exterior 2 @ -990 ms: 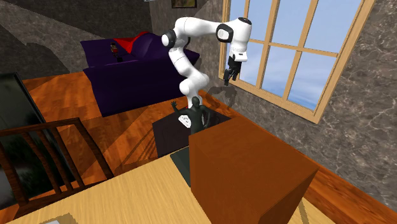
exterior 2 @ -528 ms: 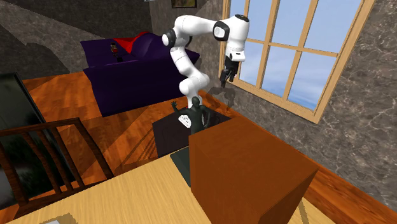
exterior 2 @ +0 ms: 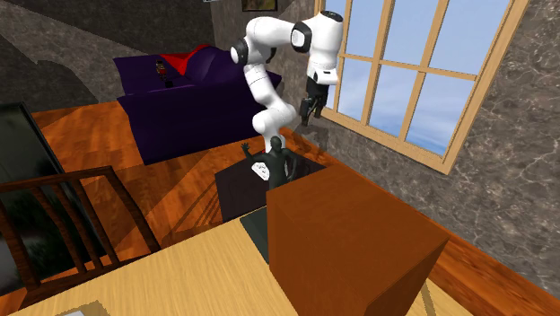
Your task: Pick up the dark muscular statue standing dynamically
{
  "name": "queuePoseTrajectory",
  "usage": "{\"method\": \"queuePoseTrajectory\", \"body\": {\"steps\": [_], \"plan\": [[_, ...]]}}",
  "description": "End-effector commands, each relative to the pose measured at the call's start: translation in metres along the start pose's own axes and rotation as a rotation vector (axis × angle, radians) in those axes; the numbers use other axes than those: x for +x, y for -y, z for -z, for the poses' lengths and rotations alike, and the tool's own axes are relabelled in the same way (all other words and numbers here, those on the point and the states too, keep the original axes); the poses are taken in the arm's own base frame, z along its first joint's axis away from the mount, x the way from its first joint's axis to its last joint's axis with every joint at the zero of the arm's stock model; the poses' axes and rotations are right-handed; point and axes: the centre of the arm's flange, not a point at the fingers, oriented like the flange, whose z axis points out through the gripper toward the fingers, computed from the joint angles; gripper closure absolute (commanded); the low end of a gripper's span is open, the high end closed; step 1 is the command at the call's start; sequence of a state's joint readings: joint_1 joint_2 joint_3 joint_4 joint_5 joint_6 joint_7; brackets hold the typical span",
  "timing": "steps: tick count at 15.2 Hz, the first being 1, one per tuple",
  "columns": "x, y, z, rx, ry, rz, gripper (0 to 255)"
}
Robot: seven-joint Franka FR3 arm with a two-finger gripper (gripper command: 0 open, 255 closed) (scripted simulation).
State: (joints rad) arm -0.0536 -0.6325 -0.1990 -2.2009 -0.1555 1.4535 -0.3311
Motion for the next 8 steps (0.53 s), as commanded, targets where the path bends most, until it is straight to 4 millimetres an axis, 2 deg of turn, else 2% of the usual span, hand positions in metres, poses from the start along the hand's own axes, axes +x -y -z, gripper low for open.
{"method": "queuePoseTrajectory", "body": {"steps": [1, 8], "plan": [[0.003, -0.026, 0.008, -0.009, -0.003, 0.008, 0], [0.014, -0.109, 0.035, -0.034, -0.016, 0.032, 0]]}}
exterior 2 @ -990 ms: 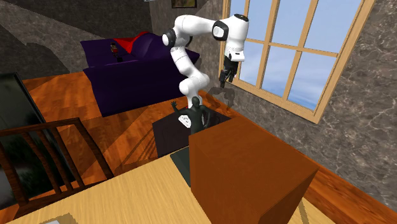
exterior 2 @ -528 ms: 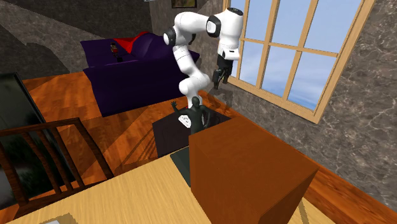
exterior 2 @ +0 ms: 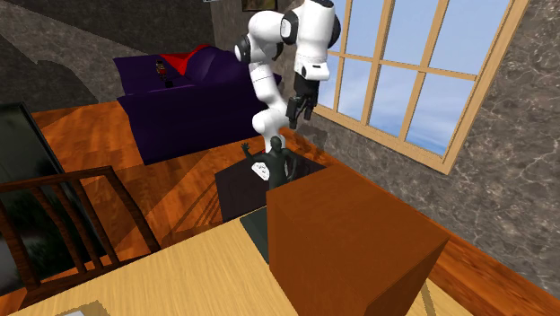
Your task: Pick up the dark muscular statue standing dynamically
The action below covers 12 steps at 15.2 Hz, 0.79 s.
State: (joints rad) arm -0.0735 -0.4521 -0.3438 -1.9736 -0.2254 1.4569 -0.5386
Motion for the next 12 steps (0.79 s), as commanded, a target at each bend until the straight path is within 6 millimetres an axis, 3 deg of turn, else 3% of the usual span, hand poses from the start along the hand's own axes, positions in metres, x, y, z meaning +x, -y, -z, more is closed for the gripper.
{"method": "queuePoseTrajectory", "body": {"steps": [1, 12], "plan": [[0.005, -0.024, 0.005, -0.009, -0.003, 0.008, 0], [0.023, -0.154, 0.049, -0.049, -0.023, 0.046, 0]]}}
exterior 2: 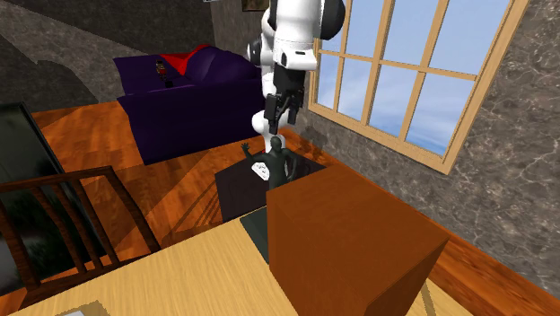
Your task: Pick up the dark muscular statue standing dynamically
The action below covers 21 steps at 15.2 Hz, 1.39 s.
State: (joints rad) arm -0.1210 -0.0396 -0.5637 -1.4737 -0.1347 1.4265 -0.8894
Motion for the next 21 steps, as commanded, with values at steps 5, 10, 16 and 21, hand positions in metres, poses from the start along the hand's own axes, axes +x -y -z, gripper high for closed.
{"method": "queuePoseTrajectory", "body": {"steps": [5, 10, 16, 21], "plan": [[0.005, -0.034, -0.008, -0.012, -0.005, 0.013, 0], [0.007, -0.033, -0.032, -0.012, -0.005, 0.013, 0], [0.007, -0.032, -0.032, -0.012, -0.005, 0.013, 255], [0.007, -0.033, -0.032, -0.012, -0.005, 0.013, 255]]}}
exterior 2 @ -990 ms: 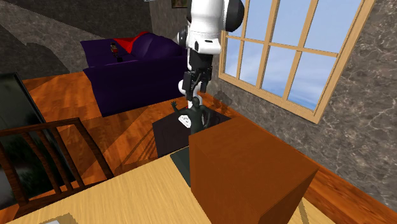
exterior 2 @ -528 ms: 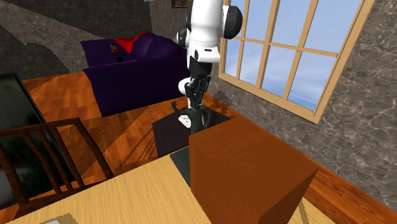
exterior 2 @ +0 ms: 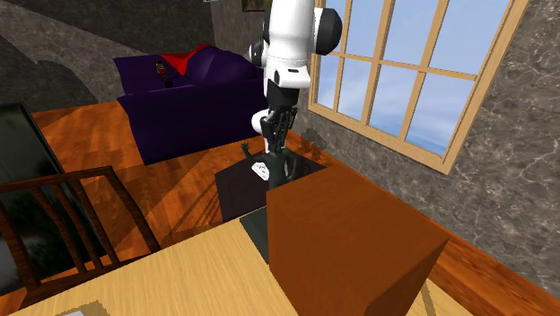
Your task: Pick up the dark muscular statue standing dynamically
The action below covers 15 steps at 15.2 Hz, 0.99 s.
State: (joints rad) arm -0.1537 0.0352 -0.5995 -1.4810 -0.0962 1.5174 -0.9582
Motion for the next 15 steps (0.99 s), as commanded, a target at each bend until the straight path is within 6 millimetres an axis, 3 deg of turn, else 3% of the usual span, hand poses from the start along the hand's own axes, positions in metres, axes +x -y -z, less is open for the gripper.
{"method": "queuePoseTrajectory", "body": {"steps": [1, 15], "plan": [[0.0, -0.001, 0.004, 0.001, 0.001, 0.001, 255], [-0.006, -0.006, 0.078, 0.001, 0.001, 0.001, 255]]}}
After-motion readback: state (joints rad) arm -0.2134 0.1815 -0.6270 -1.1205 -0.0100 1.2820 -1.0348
